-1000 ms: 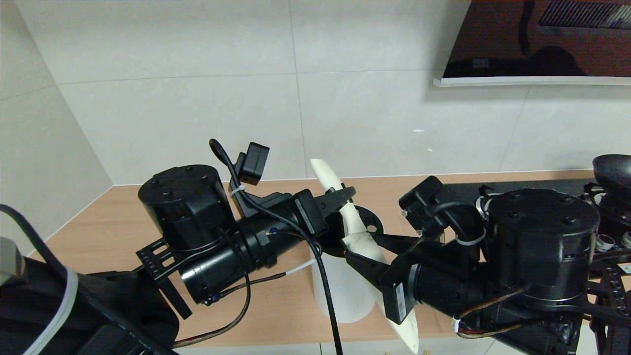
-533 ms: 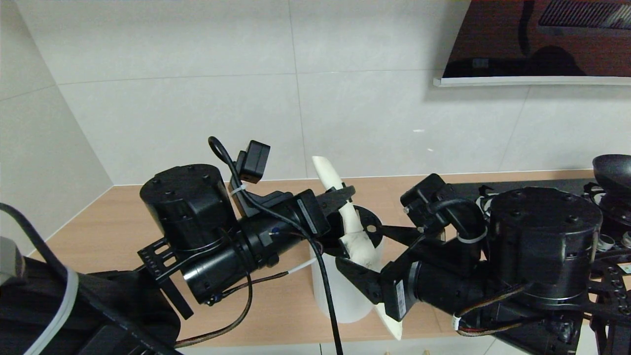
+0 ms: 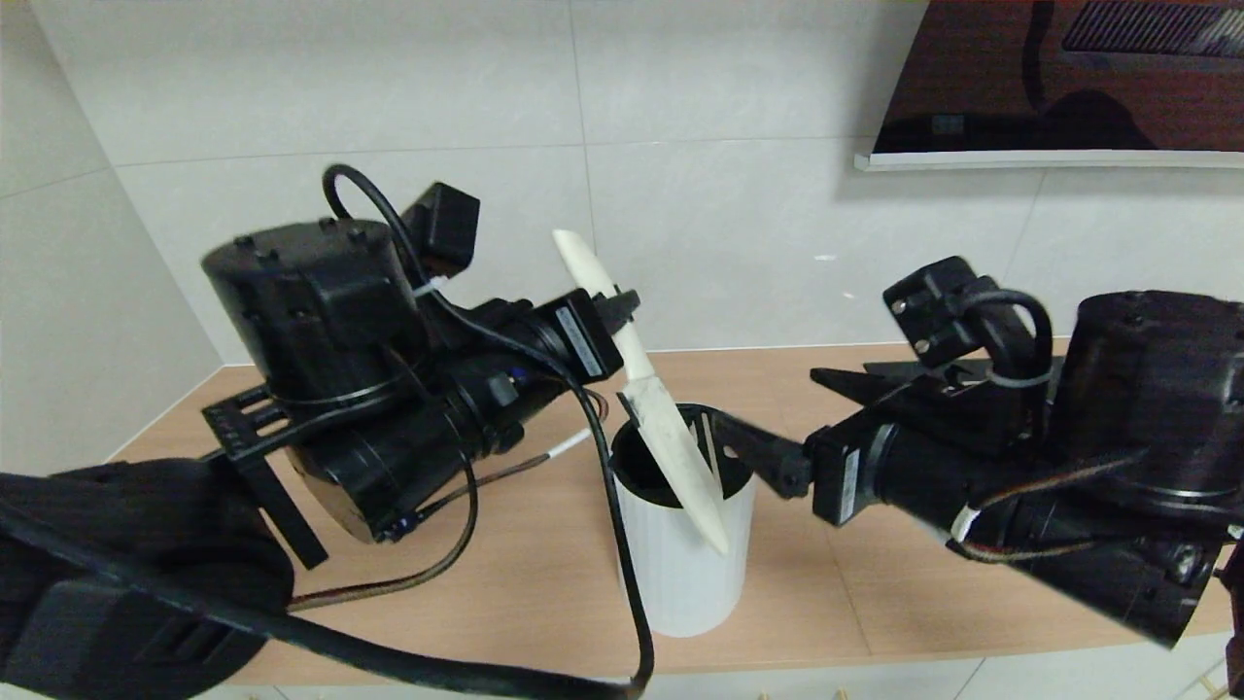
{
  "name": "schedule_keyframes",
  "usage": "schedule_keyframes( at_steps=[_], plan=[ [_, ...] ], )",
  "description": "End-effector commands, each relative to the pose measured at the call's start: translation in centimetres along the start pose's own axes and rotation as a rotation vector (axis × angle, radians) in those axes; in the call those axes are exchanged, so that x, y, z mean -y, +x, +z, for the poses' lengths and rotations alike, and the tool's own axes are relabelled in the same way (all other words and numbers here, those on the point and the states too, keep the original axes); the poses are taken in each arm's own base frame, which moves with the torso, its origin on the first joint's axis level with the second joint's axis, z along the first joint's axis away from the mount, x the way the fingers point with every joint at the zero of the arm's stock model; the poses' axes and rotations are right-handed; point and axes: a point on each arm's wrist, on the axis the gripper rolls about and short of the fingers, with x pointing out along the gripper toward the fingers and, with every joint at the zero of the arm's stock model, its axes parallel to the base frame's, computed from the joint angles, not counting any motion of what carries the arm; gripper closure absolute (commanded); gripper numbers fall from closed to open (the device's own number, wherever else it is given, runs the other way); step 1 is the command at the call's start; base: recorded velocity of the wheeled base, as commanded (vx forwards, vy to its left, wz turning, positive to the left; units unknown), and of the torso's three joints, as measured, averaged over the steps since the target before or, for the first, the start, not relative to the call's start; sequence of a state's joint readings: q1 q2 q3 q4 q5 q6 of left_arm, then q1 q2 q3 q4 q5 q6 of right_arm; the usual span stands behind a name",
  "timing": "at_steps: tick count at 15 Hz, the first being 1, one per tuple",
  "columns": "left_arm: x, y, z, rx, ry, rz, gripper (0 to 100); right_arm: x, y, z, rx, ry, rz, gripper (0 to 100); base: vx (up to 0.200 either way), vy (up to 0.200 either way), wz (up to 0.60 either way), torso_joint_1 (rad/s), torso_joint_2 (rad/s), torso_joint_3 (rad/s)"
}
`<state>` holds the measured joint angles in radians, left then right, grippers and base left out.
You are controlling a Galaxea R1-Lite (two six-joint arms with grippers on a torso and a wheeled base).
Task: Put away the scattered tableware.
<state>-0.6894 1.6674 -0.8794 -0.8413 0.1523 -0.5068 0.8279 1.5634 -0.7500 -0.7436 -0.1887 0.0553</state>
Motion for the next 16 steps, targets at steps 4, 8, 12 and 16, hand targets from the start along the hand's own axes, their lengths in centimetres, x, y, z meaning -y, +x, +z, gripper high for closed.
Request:
schedule_keyframes(
  at_steps=[4, 8, 12, 16],
  plan=[
    [2.6, -0.5, 5.5, 0.209, 0.26, 0.175, 100, 3.1, -0.7, 1.8, 0.068, 0.015, -0.109, 0, 0.0, 0.0, 0.0, 0.0, 0.0, 0.0],
    [5.6, 0.0, 1.4, 0.161, 0.371, 0.295, 100, 4.1, -0.5, 1.6, 0.059, 0.015, -0.147, 0, 0.0, 0.0, 0.0, 0.0, 0.0, 0.0],
    [5.5, 1.2, 0.2, 0.222, 0.405, 0.325, 100, 4.0, -0.2, 1.2, 0.042, 0.011, -0.145, 0, 0.0, 0.0, 0.0, 0.0, 0.0, 0.0],
    [6.0, 1.6, -1.1, 0.212, 0.405, 0.31, 100, 4.0, -0.2, 1.3, 0.048, 0.013, -0.143, 0, 0.0, 0.0, 0.0, 0.0, 0.0, 0.0]
  ],
)
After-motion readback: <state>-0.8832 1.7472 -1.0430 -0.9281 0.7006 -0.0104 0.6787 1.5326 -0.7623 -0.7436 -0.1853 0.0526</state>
